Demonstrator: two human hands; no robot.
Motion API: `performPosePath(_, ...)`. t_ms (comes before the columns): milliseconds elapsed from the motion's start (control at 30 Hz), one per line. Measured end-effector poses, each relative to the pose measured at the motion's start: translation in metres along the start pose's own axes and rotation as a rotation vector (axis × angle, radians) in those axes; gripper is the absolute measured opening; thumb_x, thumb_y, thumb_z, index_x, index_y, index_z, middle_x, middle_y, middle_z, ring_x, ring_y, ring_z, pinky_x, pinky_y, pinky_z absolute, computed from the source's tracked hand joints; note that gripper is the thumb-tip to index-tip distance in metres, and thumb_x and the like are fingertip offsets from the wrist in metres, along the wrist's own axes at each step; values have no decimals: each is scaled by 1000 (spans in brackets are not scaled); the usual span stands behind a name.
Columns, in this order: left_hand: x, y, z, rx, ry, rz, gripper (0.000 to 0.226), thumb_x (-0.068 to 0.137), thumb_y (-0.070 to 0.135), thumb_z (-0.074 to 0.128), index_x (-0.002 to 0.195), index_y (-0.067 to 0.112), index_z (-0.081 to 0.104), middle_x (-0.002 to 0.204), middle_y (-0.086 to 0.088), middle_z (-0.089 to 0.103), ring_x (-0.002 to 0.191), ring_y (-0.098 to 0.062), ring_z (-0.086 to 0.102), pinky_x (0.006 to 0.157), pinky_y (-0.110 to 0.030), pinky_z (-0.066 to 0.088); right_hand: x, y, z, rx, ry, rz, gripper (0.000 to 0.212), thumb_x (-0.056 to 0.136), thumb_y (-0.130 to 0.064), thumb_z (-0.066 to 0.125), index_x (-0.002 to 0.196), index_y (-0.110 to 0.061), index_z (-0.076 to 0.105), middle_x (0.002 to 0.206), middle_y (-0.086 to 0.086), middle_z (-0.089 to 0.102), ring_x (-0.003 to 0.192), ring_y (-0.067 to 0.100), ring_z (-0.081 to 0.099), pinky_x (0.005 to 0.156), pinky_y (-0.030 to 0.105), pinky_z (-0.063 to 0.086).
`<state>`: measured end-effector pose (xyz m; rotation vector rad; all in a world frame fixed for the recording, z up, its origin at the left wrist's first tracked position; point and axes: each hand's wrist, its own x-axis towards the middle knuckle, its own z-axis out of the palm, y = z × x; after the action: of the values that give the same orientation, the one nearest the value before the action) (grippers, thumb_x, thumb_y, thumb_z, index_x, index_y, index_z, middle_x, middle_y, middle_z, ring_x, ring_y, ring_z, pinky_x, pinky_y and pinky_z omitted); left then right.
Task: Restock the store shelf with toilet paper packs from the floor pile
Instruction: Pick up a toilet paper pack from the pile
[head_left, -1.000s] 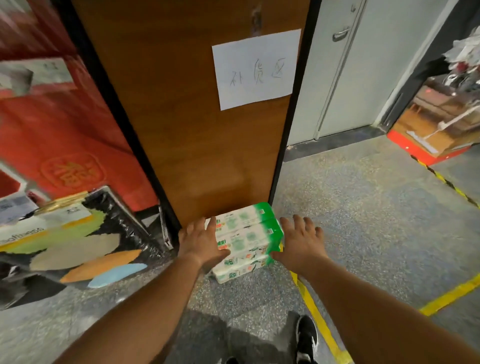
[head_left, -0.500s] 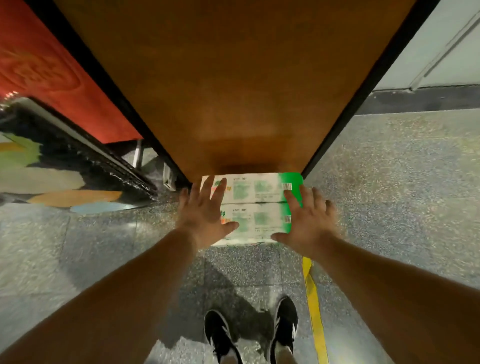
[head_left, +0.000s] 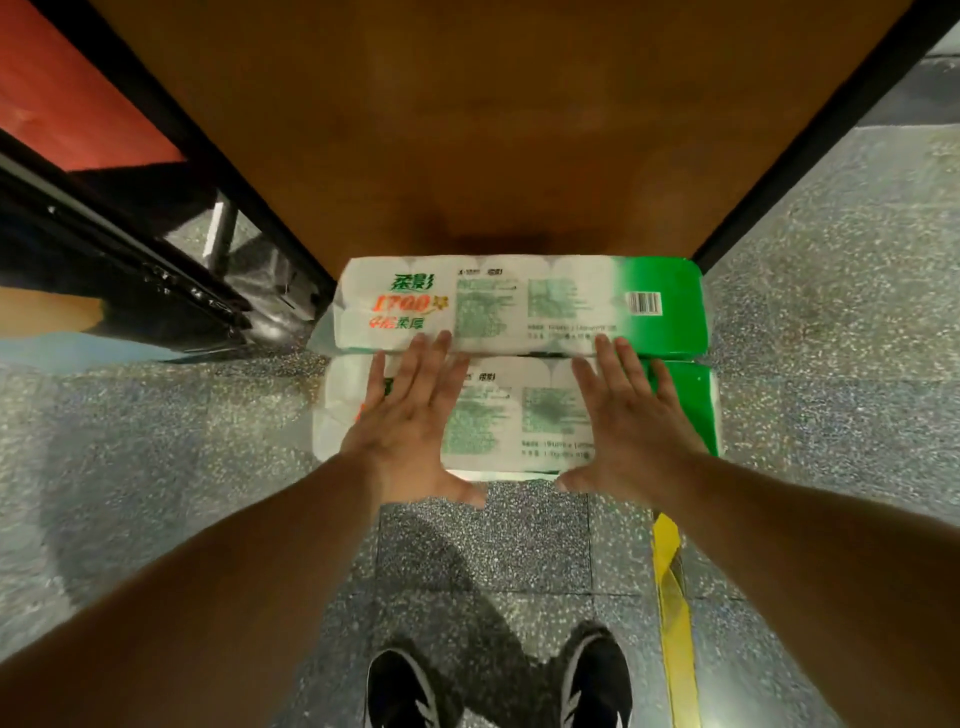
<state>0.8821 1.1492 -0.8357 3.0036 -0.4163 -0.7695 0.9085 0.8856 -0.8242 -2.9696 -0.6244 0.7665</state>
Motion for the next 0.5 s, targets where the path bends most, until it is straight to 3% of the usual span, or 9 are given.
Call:
performPosePath(100,-3,0,13,-9,32,-14,158,51,104,46,149,15,-39,153,-12,-49,143,-29,-43,121,-63,-10,0,2,15,-27,18,-4,146,66,-81,71,155,-18,-26,160,15,-38,150,33,-30,119,56,-14)
performPosePath(200,-8,2,13,-6,21,-9,156,55,101,50,146,14,-42,152,-13,-51,142,-29,-44,120,-64,-11,-5,2,21,-59,15,-12,141,70,-80,68,154,-18,-27,160,20,-35,150,37,-29,120,61,-11)
performPosePath(267,-11,4,15,-1,18,-21,154,59,97,54,147,14,-42,151,-13,-51,142,-29,-45,119,-63,-13,-12,-2,26,-74,40,-6,138,70,-78,69,156,-16,-20,164,23,-23,153,41,-18,119,64,-7)
performPosePath(367,-18,7,20,-5,13,-24,148,66,87,61,147,16,-41,156,-13,-45,146,-30,-39,119,-60,-17,-20,-6,33,-103,72,14,138,61,-75,77,158,-12,3,162,29,11,150,47,15,118,67,7)
performPosePath(433,-23,6,20,5,27,-12,141,71,79,64,150,16,-36,163,-13,-23,152,-34,-22,121,-59,-15,-21,-5,37,-120,99,-6,138,53,-74,83,155,-9,17,150,30,30,138,49,32,117,69,17)
performPosePath(500,-25,7,19,40,45,-2,136,73,74,63,151,16,-32,162,-12,-6,151,-35,-7,121,-59,-13,-21,-4,40,-146,106,-42,140,48,-73,86,153,-7,21,144,32,35,134,51,36,117,68,18)
